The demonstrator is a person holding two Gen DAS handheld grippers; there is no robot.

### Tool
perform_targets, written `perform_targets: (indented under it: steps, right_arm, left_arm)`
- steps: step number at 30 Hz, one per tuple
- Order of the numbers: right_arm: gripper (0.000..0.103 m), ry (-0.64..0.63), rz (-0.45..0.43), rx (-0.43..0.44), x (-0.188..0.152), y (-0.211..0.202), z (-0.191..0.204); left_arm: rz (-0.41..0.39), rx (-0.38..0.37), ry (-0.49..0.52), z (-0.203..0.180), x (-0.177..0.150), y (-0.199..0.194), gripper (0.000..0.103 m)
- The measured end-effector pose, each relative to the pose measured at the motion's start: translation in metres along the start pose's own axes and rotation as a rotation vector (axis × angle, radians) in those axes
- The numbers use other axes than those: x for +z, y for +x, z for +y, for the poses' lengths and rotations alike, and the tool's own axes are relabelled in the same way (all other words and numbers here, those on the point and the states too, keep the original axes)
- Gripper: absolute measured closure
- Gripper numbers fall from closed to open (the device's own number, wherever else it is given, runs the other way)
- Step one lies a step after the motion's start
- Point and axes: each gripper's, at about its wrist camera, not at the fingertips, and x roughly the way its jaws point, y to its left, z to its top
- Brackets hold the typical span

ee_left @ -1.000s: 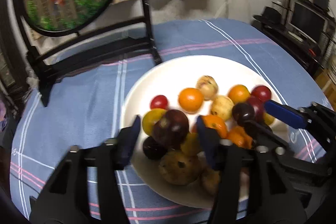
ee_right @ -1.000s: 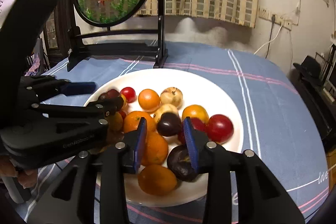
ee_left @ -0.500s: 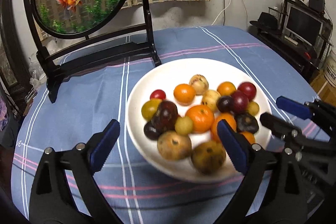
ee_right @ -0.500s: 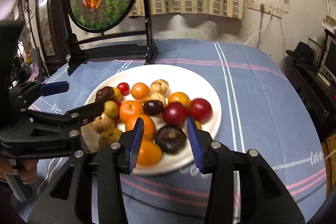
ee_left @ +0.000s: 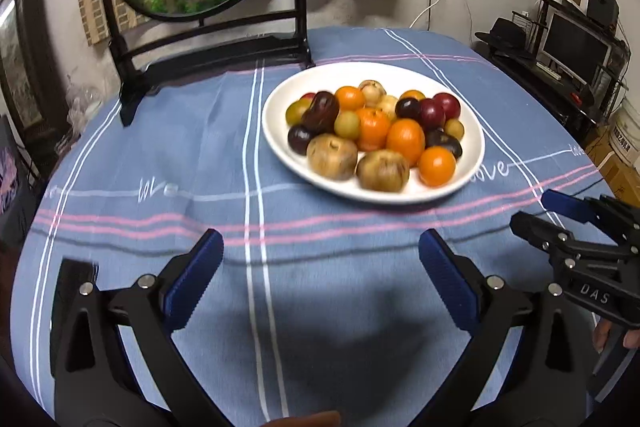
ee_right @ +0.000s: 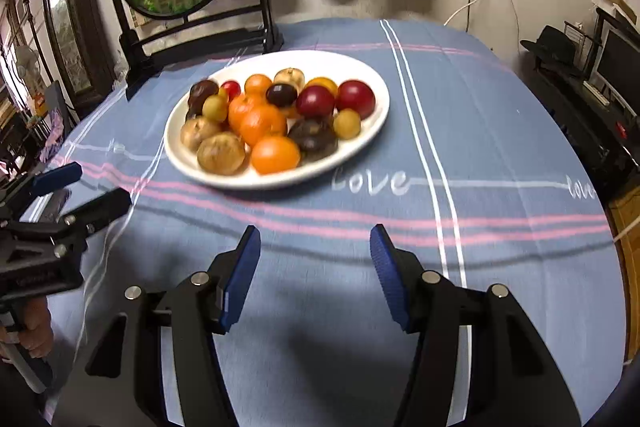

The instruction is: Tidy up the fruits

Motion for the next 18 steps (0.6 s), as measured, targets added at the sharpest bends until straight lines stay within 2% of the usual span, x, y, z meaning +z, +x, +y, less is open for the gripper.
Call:
perform_targets:
  steps: [4,7,14,18]
  right_arm:
    - [0.046,-0.026,0.033,-0.035,-0.016,0.001,0.007]
    - [0.046,-0.057,0.069,-0.037,-0.026,0.008,0.011]
    - [0.046,-0.033,0.112,-0.016,-0.042,0.016,0.007]
    - [0.046,-0.038,0.107,-0.017,-0.043,0.015,0.008]
  left_arm:
    - [0.012,0.004,-0.008,0.003,-0.013,-0.005,0.003]
    - [0.016,0.046,-0.005,0.003,-0.023,-0.003,0.003]
    - [0.068,0.04,-0.036,0.008,-0.04,0.012,0.003]
    - [0.101,0.034,-0.039,0.008,-0.043,0.022,0.003]
